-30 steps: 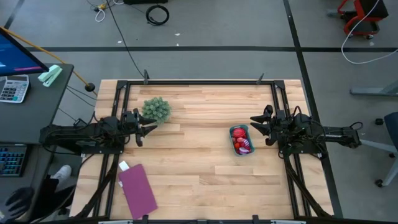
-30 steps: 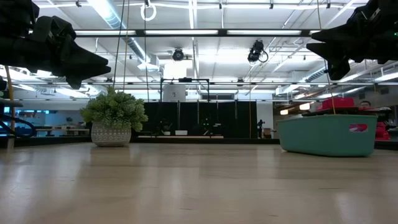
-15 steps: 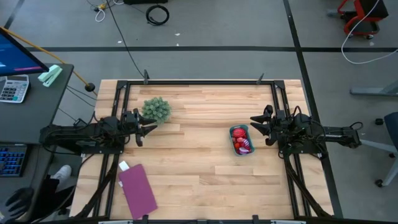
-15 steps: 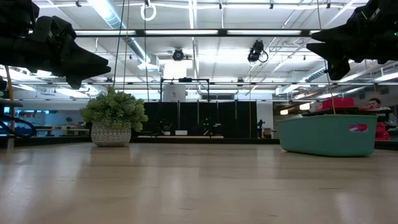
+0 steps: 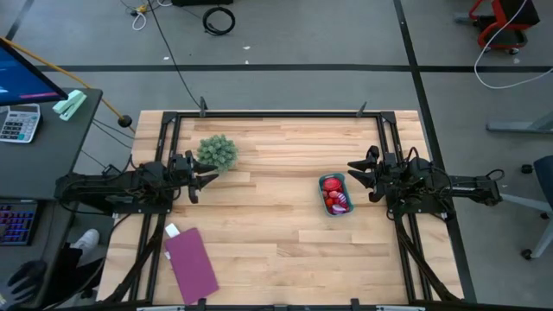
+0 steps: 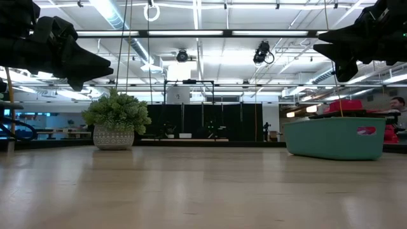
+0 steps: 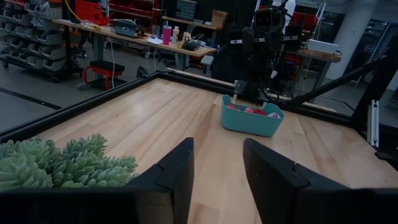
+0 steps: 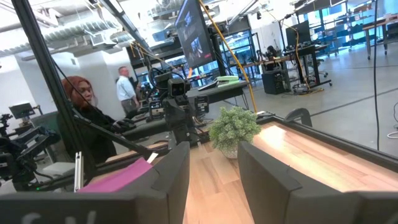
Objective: Pick and placing Produce into tupperware
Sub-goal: Return to Home Position
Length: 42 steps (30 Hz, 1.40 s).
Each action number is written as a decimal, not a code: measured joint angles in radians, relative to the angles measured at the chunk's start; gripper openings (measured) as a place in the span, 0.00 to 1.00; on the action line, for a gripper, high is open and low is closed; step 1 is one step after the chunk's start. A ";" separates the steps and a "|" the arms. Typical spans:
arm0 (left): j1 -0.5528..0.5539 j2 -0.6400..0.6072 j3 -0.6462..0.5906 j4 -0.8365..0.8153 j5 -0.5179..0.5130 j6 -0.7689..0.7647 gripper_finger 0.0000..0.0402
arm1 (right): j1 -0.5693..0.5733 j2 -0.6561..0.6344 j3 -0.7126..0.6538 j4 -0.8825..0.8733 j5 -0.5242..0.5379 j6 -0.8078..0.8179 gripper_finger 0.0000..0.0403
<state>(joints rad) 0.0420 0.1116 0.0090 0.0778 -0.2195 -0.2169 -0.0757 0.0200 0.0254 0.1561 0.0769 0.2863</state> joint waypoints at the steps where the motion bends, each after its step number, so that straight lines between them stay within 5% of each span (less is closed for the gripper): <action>1: 0.000 0.000 0.000 0.000 0.000 0.000 0.36 | 0.000 0.000 0.000 0.000 0.000 0.000 0.36; 42: 0.000 0.000 0.000 0.000 0.000 0.000 0.37 | 0.000 0.000 0.000 0.000 0.000 0.000 0.36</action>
<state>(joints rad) 0.0419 0.1116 0.0091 0.0778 -0.2195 -0.2169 -0.0757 0.0200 0.0254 0.1559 0.0769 0.2863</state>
